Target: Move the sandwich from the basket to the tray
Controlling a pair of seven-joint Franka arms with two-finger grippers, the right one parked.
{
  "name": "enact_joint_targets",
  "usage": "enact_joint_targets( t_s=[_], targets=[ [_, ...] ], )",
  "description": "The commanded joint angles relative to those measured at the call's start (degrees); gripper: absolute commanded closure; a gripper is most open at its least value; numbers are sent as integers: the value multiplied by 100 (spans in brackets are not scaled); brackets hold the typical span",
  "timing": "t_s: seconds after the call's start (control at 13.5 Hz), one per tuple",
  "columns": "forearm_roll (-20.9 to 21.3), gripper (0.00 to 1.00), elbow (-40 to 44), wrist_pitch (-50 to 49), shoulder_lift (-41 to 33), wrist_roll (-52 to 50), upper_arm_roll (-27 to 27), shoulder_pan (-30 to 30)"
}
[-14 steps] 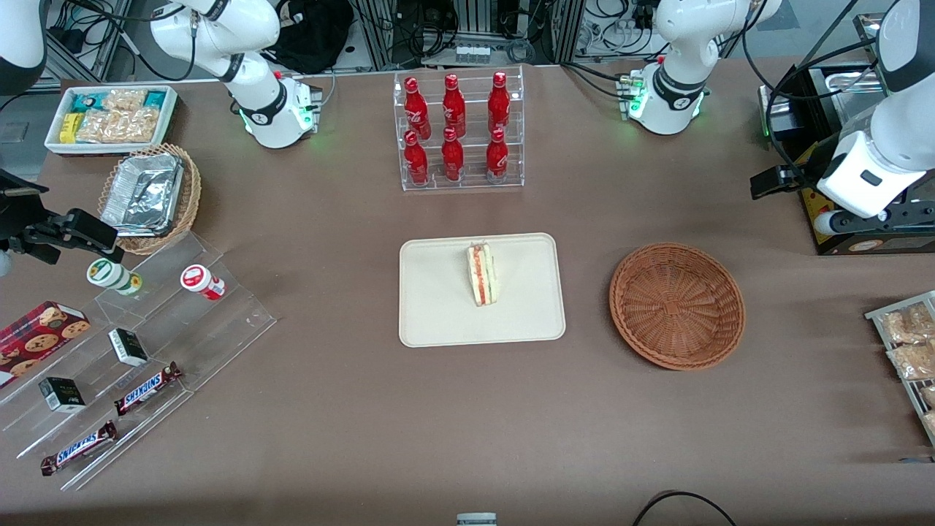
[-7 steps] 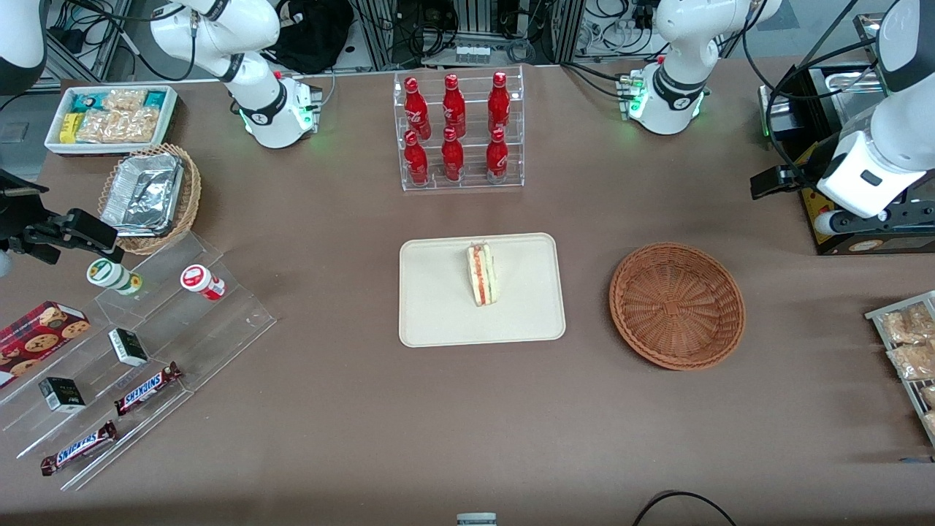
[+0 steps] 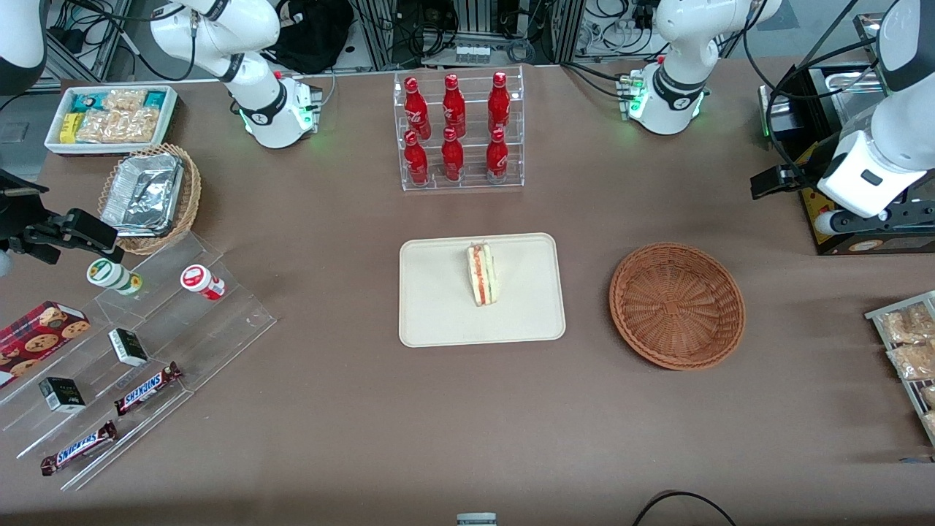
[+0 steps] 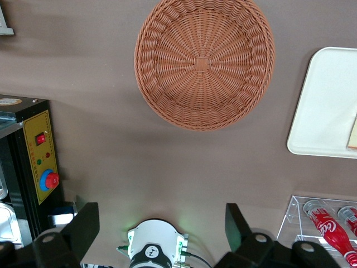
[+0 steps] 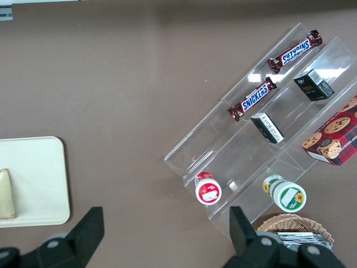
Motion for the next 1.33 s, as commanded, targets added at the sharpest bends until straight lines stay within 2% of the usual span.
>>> enact_joint_targets(
  t_s=[0.0,0.3,0.37,0.44,0.52,0.66,1.03,1.26],
  targets=[
    [3,0,-20,-103,-97,93,-37,43],
    [3,0,-20,-217,-254,241,-11,8],
    [3,0,-20,-296,-290,286,146,-53],
    [3,0,-20,-323,-316,304,426,-411],
    [3,0,-20,-332,-360,304,1012,-910],
    [-6,0,15,-289,-317,286,1412,-1371],
    [3,0,594,-288,69,278,1404,-1381],
    [3,0,657,-236,210,304,1404,-1372]
  ],
)
